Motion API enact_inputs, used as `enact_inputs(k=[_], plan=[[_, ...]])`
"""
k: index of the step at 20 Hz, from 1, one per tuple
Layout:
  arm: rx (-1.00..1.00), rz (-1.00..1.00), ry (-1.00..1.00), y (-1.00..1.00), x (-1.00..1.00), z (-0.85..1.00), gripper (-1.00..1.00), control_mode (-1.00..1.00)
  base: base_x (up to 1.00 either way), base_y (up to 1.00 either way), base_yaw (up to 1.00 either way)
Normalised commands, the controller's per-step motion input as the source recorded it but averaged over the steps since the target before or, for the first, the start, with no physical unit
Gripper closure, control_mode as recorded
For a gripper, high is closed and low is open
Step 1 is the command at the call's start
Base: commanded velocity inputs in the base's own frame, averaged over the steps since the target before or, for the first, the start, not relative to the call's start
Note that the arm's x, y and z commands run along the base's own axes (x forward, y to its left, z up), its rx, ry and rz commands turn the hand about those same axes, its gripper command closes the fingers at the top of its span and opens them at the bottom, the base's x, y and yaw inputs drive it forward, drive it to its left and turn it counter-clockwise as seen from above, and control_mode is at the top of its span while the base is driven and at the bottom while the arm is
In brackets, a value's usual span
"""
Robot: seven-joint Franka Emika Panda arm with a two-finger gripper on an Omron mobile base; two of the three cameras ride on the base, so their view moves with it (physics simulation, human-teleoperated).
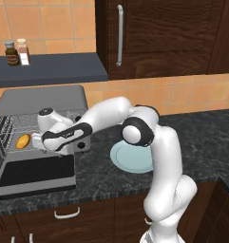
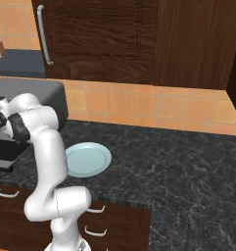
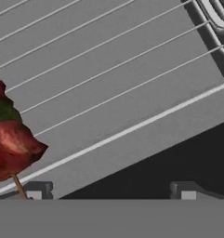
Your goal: Pick up the kebab skewer and baguette bread, and place them inside the toaster oven. Close the toaster oven door and start by setting the timer.
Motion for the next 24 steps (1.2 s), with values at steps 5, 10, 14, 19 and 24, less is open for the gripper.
enact_inputs(k=[5,10,14,19,24], plan=[[0.00,-0.07,-0.03,0.00,0.00,0.00,-1.00,-1.00,0.00,0.00,0.00],[0.00,-0.02,-0.02,0.00,-0.44,0.04,-1.00,-1.00,0.00,0.00,0.00],[0.00,0.00,-0.01,0.08,-0.86,0.12,-1.00,-1.00,0.00,0.00,0.00],[0.04,0.13,0.03,0.01,-1.00,0.20,-1.00,-1.00,0.00,0.00,0.00],[0.07,0.31,0.18,0.09,-0.89,0.32,-1.00,-1.00,0.00,0.00,0.00]])
